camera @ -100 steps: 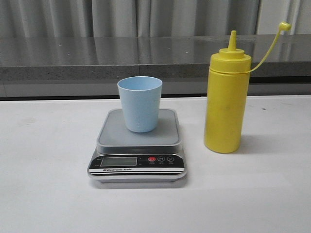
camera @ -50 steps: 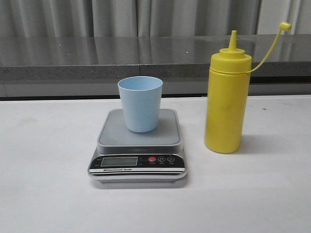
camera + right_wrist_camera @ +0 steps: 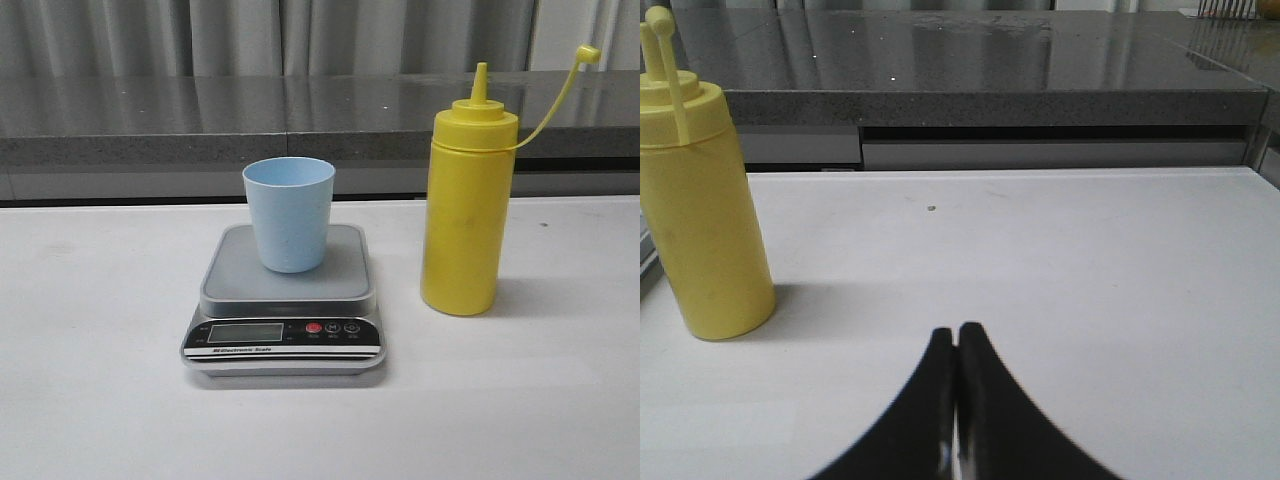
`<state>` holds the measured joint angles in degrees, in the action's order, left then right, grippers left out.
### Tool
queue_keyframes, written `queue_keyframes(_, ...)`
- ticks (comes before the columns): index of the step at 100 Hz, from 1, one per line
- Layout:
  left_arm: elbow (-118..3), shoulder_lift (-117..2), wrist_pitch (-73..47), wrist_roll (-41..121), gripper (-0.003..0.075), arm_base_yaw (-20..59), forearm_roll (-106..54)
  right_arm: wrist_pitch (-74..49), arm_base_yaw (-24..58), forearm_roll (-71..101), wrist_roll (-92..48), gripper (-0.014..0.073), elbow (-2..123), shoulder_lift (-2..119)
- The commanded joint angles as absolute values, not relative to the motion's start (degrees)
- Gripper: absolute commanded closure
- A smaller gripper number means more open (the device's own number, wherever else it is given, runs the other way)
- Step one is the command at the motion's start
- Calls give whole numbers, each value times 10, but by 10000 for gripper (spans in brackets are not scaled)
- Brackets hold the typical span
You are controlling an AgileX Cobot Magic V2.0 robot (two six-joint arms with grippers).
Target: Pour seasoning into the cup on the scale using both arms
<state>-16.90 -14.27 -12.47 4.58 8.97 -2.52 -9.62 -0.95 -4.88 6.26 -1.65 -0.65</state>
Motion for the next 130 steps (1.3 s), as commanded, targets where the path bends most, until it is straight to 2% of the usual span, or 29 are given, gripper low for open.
queue_keyframes(1, -187, -147, -81, 44, 740, 88, -26, -48, -13, -50, 58, 662, -6, -18)
queue_keyframes(28, -170, -147, -47, 44, 740, 88, -9, -48, -13, -50, 58, 662, -6, -18)
queue_keyframes(54, -32, -142, 85, 44, 740, 75, -4, -48, -13, -50, 58, 662, -6, -18)
queue_keyframes(73, 29, -105, 87, 44, 740, 43, -5, -48, -13, -50, 58, 662, -6, -18)
queue_keyframes(108, 28, 17, 70, 44, 740, 37, 3, -48, -13, -50, 58, 662, -6, -18)
queue_keyframes(130, 28, 22, 67, 44, 740, 37, 3, -48, -13, -50, 58, 662, -6, -18)
